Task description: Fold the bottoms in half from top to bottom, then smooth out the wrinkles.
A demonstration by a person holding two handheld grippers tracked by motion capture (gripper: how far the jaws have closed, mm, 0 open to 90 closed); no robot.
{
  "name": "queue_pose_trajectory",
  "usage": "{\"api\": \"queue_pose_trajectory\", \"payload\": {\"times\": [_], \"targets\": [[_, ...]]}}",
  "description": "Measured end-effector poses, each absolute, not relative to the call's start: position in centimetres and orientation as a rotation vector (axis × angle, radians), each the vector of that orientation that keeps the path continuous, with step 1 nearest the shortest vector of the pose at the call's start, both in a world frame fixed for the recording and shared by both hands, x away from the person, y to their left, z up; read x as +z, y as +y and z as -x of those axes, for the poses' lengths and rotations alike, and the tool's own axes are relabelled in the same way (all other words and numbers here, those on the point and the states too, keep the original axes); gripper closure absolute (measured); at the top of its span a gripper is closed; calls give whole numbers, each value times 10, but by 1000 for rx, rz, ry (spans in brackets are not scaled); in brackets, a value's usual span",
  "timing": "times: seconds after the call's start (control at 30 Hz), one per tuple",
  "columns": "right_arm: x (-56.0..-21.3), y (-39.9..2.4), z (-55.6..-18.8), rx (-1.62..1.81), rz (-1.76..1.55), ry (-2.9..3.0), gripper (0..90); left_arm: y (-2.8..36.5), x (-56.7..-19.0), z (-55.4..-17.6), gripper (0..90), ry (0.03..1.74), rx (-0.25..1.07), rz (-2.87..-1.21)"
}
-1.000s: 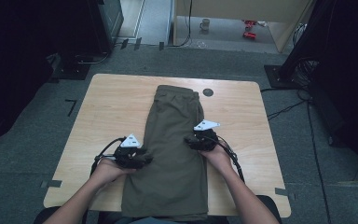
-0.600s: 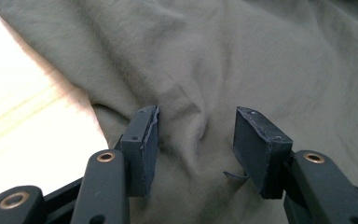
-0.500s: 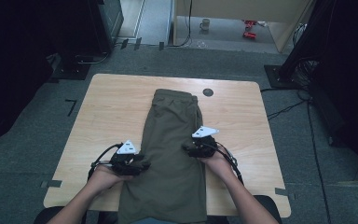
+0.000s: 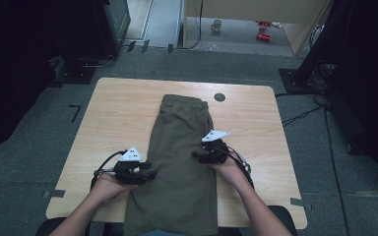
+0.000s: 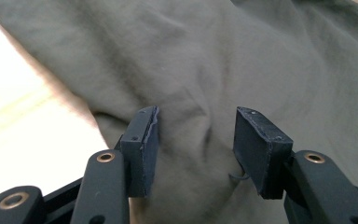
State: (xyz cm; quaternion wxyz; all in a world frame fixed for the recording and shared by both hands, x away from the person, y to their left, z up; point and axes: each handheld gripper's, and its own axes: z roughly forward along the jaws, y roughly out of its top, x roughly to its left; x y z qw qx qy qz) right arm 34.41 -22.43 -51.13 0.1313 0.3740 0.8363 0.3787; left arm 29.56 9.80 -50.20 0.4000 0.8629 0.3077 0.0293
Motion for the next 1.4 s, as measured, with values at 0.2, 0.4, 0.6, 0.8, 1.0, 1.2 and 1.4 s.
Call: {"api": "queue_pose_trajectory", "payload": {"times": [0.2,0.4,0.6,0.8,1.0,1.2,1.4], "targets": [[-503,-227,-349,1150,-1111,2397,445,106,-499,-308,471,801,94,-2181],[-494,-231,-356,1181,-1157,2365,478,110,-492,-323,464,772,176,-2164],[-492,-236,-367,1178,-1212,2329,447,110,-493,-344,438,810,163,-2159],[-491,-239,-377,1153,-1229,2301,433,109,-492,-359,450,812,174,-2149],[-494,-243,-386,1126,-1235,2282,405,105,-490,-380,461,813,185,-2147],[-494,-248,-400,1114,-1262,2249,387,98,-490,-397,445,824,170,-2144],[-496,-250,-413,1097,-1273,2233,372,95,-492,-413,434,827,172,-2152]]}}
